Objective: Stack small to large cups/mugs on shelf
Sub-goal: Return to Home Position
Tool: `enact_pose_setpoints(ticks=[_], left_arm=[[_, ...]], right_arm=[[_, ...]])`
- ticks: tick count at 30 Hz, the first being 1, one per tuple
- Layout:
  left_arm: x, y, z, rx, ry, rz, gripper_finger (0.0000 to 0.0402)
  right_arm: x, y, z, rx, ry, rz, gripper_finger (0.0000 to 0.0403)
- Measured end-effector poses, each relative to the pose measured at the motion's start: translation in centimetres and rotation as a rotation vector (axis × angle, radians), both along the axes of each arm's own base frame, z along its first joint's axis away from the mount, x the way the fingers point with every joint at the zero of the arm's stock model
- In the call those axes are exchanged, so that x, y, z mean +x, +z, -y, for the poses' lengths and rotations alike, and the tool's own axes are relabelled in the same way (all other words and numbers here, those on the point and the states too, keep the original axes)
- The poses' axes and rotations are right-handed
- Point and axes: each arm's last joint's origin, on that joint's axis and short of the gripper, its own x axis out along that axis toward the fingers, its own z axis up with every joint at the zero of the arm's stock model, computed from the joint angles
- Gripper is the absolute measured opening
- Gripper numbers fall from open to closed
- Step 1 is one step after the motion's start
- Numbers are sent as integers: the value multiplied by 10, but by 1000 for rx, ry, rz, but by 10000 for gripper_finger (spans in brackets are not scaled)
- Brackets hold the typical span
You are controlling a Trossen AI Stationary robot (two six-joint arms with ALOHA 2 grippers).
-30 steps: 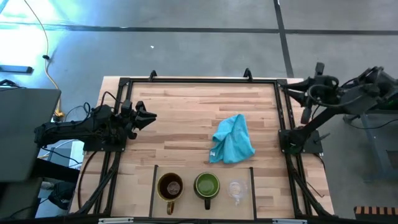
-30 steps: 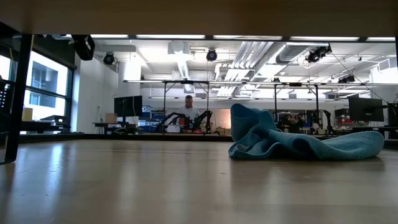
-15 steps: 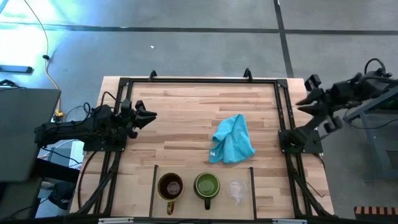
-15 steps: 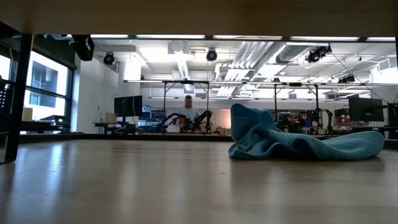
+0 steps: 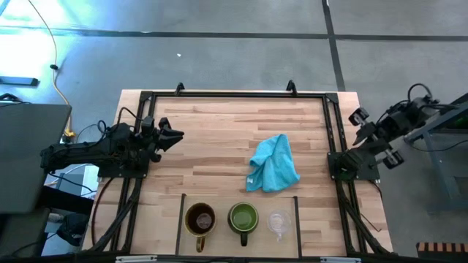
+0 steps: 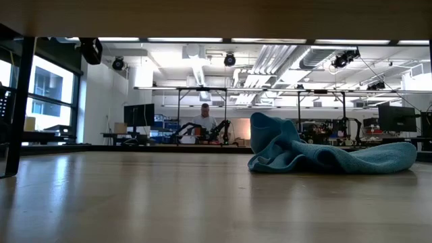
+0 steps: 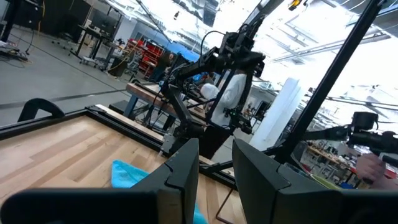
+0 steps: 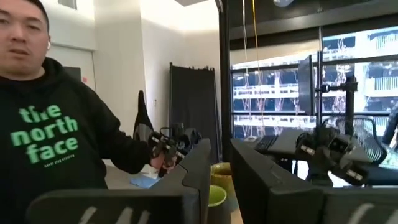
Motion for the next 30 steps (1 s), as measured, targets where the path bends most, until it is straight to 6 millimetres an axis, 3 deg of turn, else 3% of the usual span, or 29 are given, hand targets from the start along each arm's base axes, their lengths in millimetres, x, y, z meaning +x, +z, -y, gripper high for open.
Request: enact_pose_setpoints(ticks=[20,30], left_arm=[[2,2,-1,5,9,23,85],[11,1,-3,2,7,13,85]], right_arm=[[38,-72,-29,109,38,39,53],[54,-96,-27,166,45,10,53]])
